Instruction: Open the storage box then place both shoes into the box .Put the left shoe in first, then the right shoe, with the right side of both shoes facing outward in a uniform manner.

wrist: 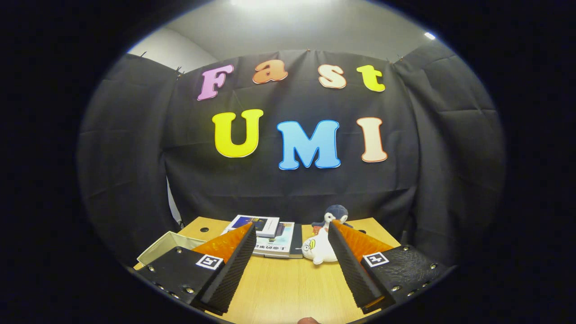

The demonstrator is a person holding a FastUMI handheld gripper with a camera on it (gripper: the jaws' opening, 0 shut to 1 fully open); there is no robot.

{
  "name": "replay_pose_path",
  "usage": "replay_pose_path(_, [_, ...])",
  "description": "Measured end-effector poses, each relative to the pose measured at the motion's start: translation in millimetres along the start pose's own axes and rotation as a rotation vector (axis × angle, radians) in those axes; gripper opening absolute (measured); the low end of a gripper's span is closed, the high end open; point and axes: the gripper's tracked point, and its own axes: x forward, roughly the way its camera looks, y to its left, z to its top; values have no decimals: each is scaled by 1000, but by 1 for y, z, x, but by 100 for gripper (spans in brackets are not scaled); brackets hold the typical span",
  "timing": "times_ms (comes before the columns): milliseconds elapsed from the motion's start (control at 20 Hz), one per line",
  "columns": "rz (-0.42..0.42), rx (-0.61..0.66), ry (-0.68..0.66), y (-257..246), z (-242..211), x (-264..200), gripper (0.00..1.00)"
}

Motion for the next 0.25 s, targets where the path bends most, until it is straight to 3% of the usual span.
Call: replay_pose_path(250, [-40, 17, -11, -24, 0, -5, 98])
